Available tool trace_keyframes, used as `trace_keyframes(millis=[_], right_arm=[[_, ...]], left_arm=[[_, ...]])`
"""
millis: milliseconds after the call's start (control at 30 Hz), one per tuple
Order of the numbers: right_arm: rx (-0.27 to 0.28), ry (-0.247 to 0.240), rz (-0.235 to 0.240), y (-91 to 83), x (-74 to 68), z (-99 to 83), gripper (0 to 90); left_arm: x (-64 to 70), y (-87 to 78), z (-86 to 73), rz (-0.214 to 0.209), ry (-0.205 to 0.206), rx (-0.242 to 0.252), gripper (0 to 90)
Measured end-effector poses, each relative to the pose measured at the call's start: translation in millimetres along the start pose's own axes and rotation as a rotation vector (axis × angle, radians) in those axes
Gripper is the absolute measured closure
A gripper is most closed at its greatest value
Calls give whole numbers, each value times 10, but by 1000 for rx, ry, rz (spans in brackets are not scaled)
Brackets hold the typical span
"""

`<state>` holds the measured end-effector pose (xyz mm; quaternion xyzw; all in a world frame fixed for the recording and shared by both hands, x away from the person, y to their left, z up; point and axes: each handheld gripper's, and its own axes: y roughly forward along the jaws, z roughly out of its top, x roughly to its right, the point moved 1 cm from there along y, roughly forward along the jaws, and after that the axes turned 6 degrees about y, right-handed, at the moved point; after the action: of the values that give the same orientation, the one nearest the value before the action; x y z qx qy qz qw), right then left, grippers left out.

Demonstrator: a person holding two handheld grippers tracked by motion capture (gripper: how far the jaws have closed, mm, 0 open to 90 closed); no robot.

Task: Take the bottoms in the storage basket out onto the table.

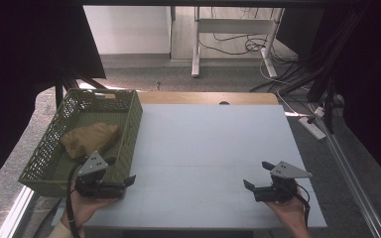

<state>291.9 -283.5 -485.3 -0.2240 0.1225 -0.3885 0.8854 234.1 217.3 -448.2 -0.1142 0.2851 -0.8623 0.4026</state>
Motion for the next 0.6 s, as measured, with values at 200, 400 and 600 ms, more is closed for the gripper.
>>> trace_keyframes(millis=[200, 400, 600], right_arm=[[-9, -5, 12, 21, -8, -8, 60], [-13, -27, 7, 20, -29, -3, 61], [-12, -33, 9, 28, -33, 3, 61]], left_arm=[[-5, 5, -1, 0, -11, -7, 98], [0, -4, 9, 0, -7, -1, 98], [-2, -24, 26, 5, -7, 6, 98]])
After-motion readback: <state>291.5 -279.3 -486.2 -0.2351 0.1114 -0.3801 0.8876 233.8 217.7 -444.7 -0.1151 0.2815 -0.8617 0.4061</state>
